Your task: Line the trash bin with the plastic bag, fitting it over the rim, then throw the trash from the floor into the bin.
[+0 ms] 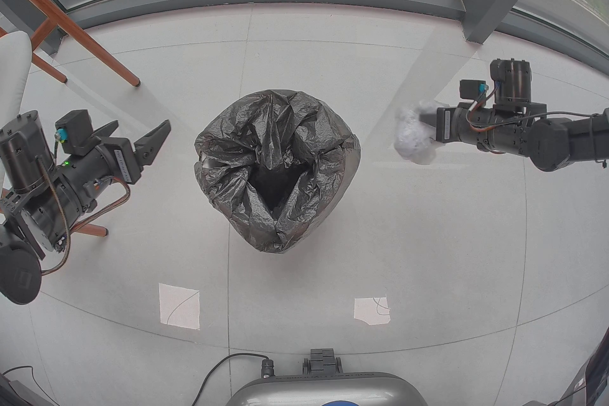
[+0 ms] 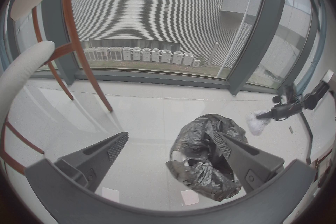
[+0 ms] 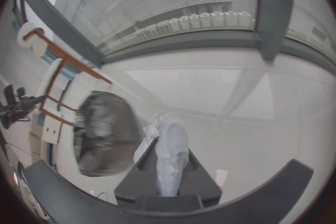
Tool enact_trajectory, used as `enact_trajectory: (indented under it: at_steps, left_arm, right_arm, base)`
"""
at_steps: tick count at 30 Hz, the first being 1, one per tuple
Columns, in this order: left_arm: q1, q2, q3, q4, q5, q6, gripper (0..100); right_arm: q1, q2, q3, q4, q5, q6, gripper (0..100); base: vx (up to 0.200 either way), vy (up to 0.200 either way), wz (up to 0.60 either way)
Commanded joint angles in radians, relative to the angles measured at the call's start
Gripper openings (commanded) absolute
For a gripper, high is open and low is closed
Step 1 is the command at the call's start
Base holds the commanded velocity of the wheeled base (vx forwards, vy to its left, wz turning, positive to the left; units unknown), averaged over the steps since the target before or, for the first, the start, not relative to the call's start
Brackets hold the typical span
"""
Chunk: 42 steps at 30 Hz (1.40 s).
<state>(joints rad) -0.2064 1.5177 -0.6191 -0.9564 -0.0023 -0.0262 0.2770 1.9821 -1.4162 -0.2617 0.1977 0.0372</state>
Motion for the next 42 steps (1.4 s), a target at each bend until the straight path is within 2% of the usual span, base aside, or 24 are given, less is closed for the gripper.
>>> enact_trajectory:
  at_steps: [1,3,6,7,8,10,13,16,22,23,26,29,32,36,37,40,42]
  left_arm:
    - [0.099,-0.146,0.114,-0.001,-0.001,0.014,100]
    - [0.099,-0.178,0.150,-0.001,-0.002,0.014,100]
    - [0.101,-0.197,0.174,-0.001,-0.004,0.015,100]
    - [0.113,-0.208,0.183,-0.001,-0.002,0.014,100]
    - [0.114,-0.208,0.183,-0.002,-0.002,0.014,100]
    - [0.154,-0.215,0.182,-0.002,-0.007,0.015,100]
    - [0.156,-0.223,0.187,-0.002,-0.007,0.046,100]
    - [0.163,-0.223,0.197,-0.002,-0.008,0.083,100]
    - [0.165,-0.229,0.202,-0.002,-0.021,0.088,100]
    - [0.165,-0.243,0.217,-0.002,-0.021,0.086,100]
    - [0.165,-0.260,0.248,-0.002,-0.022,0.088,100]
    - [0.165,-0.280,0.256,-0.002,-0.022,0.086,100]
    - [0.166,-0.287,0.259,-0.002,-0.022,0.083,100]
    - [0.166,-0.289,0.271,-0.002,-0.022,0.088,100]
    - [0.166,-0.289,0.271,-0.002,-0.022,0.088,100]
    - [0.166,-0.303,0.285,-0.001,-0.021,0.078,100]
    - [0.170,-0.343,0.331,-0.001,-0.021,0.054,100]
  right_arm:
    - [0.281,-0.220,0.052,0.096,-0.003,0.006,0]
    - [0.346,-0.213,0.088,0.084,-0.003,0.004,0]
    - [0.390,-0.194,0.106,0.081,-0.003,0.004,0]
    - [0.415,-0.134,0.109,0.075,-0.001,0.001,0]
    - [0.416,-0.129,0.109,0.073,-0.001,0.000,0]
    - [0.433,-0.026,0.089,-0.016,-0.006,0.003,0]
    - [0.456,0.063,0.045,-0.096,-0.009,0.001,0]
    - [0.472,0.106,0.010,-0.097,-0.017,-0.002,0]
    - [0.462,0.195,-0.113,-0.102,-0.024,-0.010,0]
    - [0.455,0.225,-0.188,-0.116,-0.050,-0.007,100]
    - [0.435,0.231,-0.311,-0.134,-0.124,0.001,100]
    - [0.389,0.149,-0.372,-0.099,-0.135,0.001,100]
    - [0.337,-0.029,-0.383,0.033,-0.133,0.003,100]
    - [0.199,-0.312,-0.360,0.279,-0.106,0.003,100]
    - [0.152,-0.393,-0.336,0.377,-0.098,0.004,100]
    - [0.027,-0.612,-0.204,0.659,-0.096,-0.003,100]
    - [-0.087,-0.826,-0.010,0.884,-0.086,-0.008,100]
  base:
    - [0.000,0.000,0.00]
    - [0.000,0.000,0.00]
    - [0.000,0.000,0.00]
    - [0.000,0.000,0.00]
    - [0.000,0.000,0.00]
    - [0.000,0.000,0.00]
    - [0.000,0.000,0.00]
    - [0.000,0.000,0.00]
    - [0.000,0.000,0.00]
    - [0.000,0.000,0.00]
    - [0.000,0.000,0.00]
    - [0.000,0.000,0.00]
    - [0.000,0.000,0.00]
    - [0.000,0.000,0.00]
    - [0.000,0.000,0.00]
    - [0.000,0.000,0.00]
    - [0.000,0.000,0.00]
